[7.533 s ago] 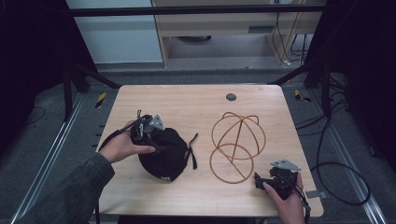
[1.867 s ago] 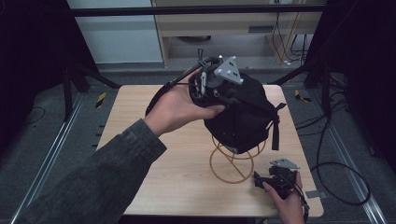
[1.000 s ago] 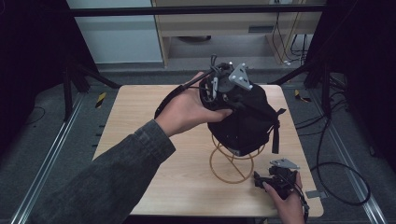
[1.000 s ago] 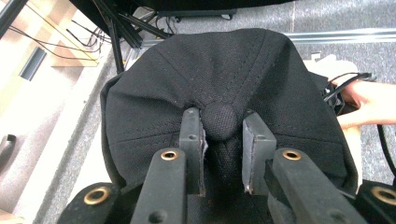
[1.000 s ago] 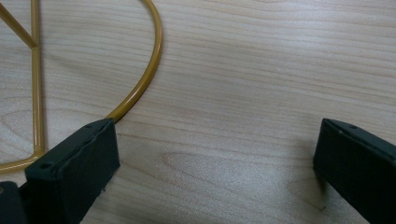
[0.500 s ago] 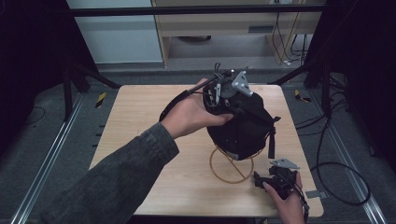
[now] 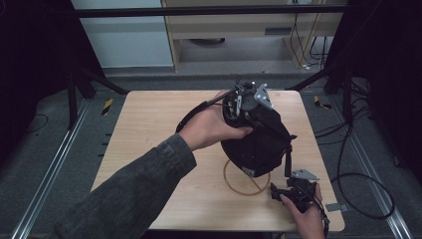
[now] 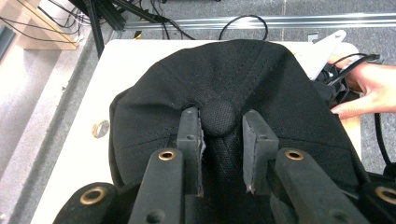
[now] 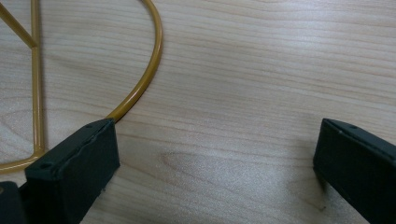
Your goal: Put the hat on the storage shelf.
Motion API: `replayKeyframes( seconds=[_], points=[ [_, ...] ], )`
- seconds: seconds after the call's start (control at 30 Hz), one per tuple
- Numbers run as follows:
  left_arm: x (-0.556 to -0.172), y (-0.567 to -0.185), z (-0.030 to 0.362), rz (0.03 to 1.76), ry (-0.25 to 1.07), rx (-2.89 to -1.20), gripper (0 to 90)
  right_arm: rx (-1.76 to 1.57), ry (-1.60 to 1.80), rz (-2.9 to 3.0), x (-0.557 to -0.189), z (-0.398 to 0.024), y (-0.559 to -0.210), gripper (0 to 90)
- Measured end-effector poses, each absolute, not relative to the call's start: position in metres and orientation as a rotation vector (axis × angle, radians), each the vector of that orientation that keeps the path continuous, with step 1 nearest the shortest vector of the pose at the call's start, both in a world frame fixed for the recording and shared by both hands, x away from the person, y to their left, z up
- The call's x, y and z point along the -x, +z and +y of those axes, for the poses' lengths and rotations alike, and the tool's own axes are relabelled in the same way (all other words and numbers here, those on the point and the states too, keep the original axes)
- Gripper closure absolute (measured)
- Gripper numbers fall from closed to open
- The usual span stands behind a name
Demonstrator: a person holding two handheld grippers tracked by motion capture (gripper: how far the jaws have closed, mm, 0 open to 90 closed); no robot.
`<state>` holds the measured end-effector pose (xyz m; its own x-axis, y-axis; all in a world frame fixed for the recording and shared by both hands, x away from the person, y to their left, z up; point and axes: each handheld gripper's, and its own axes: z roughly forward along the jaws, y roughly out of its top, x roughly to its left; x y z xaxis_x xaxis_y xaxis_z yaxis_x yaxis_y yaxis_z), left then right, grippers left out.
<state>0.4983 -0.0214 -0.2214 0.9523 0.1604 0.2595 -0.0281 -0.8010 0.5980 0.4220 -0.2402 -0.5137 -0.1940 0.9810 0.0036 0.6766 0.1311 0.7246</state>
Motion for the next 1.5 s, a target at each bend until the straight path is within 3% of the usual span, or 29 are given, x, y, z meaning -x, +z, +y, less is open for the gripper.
replayKeyframes(
  seconds=[0.57,0.83,1.0,1.27,1.5],
  points=[
    [-0.497,-0.237,-0.027,0.092,0.379,-2.492,69.8,-1.588,0.832,1.936,-0.422,-0.240,-0.514,0.4],
    [-0.498,-0.241,-0.023,0.104,0.392,-2.481,63.7,-1.588,0.833,1.936,-0.422,-0.240,-0.514,0.4],
    [-0.496,-0.241,-0.020,0.100,0.411,-2.470,53.5,-1.580,0.831,1.940,-0.422,-0.241,-0.514,0.4],
    [-0.495,-0.244,-0.014,0.108,0.412,-2.424,26.6,-1.582,0.832,1.940,-0.422,-0.241,-0.514,0.4],
    [-0.492,-0.245,-0.010,0.134,0.399,-2.398,11.3,-1.580,0.831,1.940,-0.422,-0.241,-0.514,0.4]
  ],
)
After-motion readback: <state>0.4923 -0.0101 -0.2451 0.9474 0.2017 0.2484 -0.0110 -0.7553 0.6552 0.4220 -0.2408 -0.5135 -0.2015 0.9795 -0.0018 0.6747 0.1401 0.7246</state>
